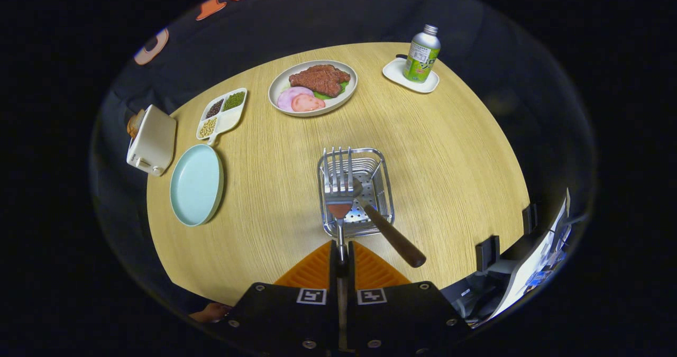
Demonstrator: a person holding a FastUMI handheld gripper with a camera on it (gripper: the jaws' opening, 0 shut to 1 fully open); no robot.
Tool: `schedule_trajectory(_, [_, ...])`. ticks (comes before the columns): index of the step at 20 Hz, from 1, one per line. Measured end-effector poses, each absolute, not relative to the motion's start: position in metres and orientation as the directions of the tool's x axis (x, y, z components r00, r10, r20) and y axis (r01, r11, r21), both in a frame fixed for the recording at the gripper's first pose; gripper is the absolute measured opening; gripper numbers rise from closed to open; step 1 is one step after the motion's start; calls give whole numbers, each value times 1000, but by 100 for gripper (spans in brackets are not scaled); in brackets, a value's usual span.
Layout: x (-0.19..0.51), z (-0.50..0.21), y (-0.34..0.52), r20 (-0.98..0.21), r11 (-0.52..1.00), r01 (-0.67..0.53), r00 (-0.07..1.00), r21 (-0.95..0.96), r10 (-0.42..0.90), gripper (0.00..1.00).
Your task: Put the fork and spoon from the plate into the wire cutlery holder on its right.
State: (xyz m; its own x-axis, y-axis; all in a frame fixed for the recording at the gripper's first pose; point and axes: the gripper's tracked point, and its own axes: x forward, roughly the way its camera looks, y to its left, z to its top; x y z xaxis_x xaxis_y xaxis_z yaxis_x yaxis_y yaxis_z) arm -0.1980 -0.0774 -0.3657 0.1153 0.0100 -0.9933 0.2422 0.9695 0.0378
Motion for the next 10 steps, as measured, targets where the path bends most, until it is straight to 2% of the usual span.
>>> schedule_trajectory(6, [-171,-355,-87,-976,961,258,215,96,40,14])
schedule_trajectory(9, [-143,-332,-99,-938,963,241,346,118,29,16])
schedule_trajectory(10, [-134,-325,-104,-920,965,236,392,117,16,22])
